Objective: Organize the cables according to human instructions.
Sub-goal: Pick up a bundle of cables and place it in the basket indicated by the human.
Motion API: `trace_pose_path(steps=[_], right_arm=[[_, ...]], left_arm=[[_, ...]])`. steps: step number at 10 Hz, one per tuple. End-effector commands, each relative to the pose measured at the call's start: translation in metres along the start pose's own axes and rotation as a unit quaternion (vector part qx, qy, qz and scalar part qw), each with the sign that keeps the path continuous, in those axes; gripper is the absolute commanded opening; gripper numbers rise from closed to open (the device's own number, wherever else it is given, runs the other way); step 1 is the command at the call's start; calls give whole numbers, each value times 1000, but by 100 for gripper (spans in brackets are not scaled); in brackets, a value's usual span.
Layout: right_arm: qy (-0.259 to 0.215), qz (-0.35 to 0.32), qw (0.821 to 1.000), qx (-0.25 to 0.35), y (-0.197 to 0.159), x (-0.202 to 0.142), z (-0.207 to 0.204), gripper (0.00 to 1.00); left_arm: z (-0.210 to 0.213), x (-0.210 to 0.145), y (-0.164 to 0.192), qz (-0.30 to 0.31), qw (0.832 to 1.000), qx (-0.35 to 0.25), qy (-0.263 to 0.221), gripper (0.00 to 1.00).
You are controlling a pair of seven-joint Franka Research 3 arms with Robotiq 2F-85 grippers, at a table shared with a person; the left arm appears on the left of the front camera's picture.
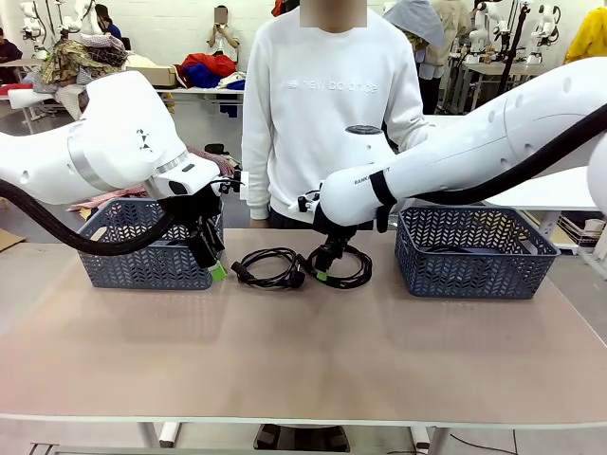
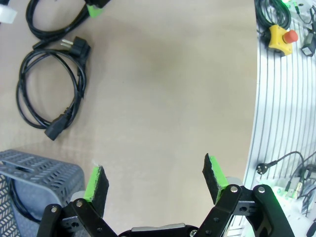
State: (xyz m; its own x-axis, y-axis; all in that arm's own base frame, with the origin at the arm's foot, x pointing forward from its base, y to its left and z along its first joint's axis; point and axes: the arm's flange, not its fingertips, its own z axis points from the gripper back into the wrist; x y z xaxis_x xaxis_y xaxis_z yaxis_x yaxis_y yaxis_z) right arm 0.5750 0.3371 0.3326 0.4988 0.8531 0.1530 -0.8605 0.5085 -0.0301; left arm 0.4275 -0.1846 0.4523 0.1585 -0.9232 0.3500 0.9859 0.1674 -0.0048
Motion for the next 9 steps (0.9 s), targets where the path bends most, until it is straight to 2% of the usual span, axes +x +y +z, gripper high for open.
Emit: trace_pose_path(steps=[1,9], right_arm=[[8,-23,1000,-19,-3,17,-4,100],[19,-55,998,-16,-15,30,-30,100]], left_arm=[[2,-2,-1,2,1000,4,1,100],[2,-2,-1,2,1000,4,1,100]])
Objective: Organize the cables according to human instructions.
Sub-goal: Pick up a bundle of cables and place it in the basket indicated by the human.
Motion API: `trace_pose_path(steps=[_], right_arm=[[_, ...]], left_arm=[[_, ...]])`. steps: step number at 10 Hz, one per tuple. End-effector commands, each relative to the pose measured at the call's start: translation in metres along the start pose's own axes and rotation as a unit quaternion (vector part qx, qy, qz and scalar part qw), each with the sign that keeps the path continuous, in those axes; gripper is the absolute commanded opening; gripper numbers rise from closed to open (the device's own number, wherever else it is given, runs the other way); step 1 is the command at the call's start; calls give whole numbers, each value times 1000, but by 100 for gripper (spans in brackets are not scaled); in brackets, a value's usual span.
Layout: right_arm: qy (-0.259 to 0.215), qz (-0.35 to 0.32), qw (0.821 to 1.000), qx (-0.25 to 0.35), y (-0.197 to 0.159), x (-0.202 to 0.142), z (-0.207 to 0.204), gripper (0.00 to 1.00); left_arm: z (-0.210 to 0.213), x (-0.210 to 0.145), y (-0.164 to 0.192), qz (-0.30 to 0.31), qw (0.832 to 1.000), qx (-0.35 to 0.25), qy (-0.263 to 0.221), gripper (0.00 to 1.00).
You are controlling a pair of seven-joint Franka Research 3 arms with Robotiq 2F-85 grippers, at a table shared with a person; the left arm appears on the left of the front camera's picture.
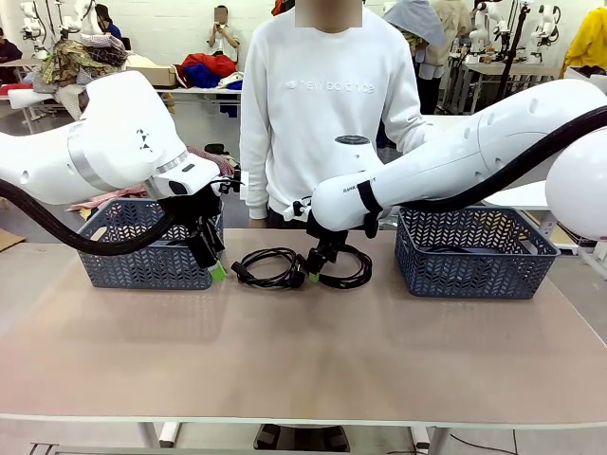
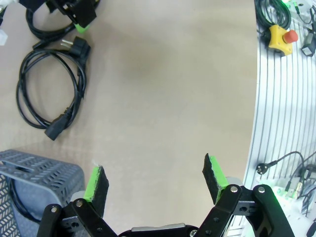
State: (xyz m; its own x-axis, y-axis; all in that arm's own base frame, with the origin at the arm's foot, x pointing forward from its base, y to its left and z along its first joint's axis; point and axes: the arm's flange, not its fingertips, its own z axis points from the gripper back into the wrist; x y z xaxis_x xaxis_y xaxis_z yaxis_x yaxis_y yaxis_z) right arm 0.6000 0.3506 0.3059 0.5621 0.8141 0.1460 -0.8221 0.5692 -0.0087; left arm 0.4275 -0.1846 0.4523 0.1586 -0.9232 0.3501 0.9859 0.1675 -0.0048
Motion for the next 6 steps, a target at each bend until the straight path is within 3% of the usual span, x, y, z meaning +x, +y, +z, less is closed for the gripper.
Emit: trace_pose_path(steps=[1,5,6], right_arm=[[20,-31,999,-30,-1,10,0,100],[27,-39,998,-33,-2,12,-1,100],[28,-40,998,-33,-2,12,-2,95]], left_arm=[[2,-2,-1,2,1000,4,1,100],[2,-2,-1,2,1000,4,1,100],[2,-2,-1,2,1000,4,1,100]])
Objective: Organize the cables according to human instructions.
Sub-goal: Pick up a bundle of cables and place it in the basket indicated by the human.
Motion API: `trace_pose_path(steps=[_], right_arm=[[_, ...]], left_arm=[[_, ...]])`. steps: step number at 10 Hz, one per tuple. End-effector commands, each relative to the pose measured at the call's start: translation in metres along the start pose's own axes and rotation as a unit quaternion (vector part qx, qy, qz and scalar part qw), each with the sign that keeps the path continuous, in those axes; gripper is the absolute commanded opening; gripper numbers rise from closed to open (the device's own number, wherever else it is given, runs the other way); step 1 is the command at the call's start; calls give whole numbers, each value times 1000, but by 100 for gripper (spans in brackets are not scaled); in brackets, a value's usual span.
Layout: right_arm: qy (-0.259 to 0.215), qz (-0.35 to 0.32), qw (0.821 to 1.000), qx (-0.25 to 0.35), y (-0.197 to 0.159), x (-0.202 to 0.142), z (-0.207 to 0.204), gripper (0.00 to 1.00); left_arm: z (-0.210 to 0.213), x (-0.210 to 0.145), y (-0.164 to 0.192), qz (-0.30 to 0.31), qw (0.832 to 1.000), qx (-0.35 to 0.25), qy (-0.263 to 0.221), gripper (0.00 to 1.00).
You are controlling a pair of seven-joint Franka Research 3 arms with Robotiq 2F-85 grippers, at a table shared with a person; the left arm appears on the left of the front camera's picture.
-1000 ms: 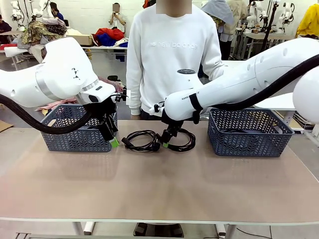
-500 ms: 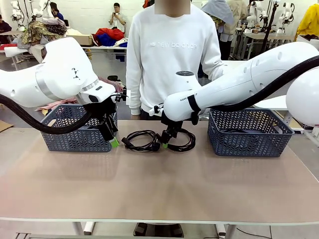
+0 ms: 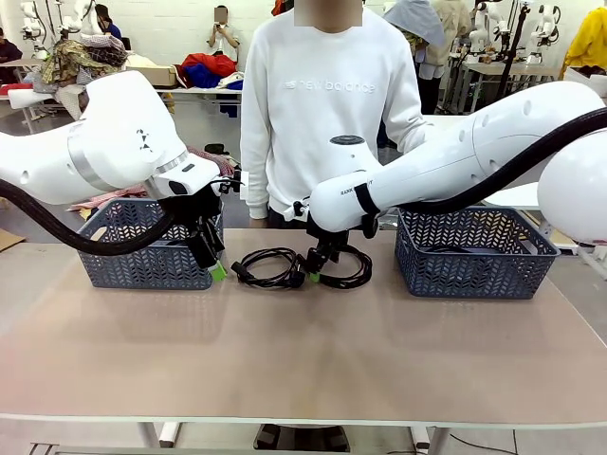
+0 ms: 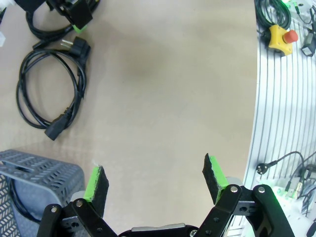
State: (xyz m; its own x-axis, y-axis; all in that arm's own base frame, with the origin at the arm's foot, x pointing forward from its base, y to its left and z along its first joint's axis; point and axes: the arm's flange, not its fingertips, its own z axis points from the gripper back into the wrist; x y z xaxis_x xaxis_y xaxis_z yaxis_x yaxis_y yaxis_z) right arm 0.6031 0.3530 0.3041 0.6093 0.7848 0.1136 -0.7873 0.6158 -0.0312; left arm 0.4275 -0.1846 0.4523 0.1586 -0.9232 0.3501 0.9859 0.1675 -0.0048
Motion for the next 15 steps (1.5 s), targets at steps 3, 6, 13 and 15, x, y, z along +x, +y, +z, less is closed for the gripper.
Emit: trace_pose_path(steps=[3,6,13,15], right_arm=[[17,-15,1000,-14,0,13,-1,71],[23,-13,1000,-16,2,18,-4,45],[20,-110,993,-38,-8,19,6,0],[4,-110,993,-47,-12,18,32,0]], left_arm=[[2,-2,-1,2,1000,4,1,100],[2,-2,-1,2,1000,4,1,100],[2,-2,-1,2,1000,4,1,100],[2,-2,-1,2,1000,4,1,100]])
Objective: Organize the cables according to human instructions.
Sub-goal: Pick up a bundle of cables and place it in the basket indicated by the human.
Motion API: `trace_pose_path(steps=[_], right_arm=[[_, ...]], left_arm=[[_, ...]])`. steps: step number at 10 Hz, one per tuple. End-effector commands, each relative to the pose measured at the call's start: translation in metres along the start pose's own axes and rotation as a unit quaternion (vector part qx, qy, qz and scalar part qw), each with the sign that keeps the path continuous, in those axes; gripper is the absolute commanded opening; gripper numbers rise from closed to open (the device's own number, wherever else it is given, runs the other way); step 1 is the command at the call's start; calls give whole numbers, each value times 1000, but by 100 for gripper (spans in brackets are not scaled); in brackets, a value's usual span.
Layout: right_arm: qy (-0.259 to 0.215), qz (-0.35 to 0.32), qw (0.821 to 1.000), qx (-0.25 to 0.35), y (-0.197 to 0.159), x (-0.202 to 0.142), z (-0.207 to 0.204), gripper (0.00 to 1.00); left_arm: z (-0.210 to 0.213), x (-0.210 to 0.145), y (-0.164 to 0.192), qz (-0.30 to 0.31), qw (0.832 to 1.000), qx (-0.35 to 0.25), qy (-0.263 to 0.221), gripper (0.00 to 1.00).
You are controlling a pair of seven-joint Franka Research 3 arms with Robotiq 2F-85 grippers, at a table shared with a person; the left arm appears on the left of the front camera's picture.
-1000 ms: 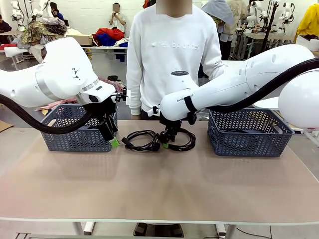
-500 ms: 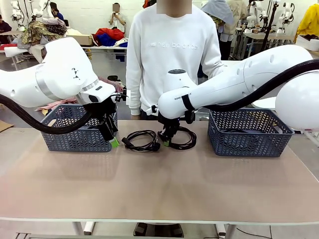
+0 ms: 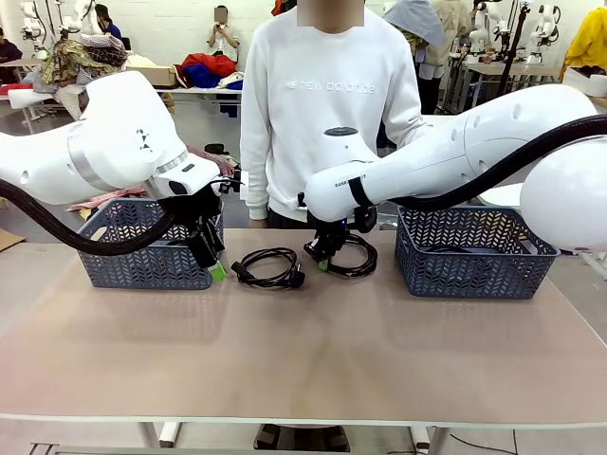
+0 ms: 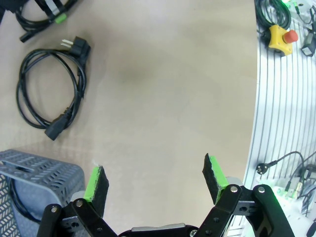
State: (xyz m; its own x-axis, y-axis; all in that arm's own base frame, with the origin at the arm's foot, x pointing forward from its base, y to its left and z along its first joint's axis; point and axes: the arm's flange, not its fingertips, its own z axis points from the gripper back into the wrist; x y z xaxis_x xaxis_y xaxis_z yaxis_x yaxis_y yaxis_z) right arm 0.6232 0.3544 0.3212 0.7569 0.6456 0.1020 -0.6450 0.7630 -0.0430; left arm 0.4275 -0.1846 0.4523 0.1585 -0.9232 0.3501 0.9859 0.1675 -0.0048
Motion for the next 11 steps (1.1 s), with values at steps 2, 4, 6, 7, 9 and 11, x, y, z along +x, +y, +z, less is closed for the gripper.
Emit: trace_pose_path(steps=[2,4,6,7,9,11], right_arm=[[-22,40,999,-5,2,-4,59,0],[-29,135,990,37,3,-13,90,0],[-18,247,966,71,1,-31,121,0],[-11,294,953,75,-3,-42,137,0],[12,389,920,50,-15,-70,162,0],[14,435,899,46,-32,-91,175,0]], left_arm=[[2,-2,-1,2,1000,4,1,100],[2,-2,-1,2,1000,4,1,100],[2,-2,-1,2,1000,4,1,100],[2,-2,-1,2,1000,4,1,100],[2,-2,-1,2,1000,4,1,100],[2,-2,-1,2,1000,4,1,100]])
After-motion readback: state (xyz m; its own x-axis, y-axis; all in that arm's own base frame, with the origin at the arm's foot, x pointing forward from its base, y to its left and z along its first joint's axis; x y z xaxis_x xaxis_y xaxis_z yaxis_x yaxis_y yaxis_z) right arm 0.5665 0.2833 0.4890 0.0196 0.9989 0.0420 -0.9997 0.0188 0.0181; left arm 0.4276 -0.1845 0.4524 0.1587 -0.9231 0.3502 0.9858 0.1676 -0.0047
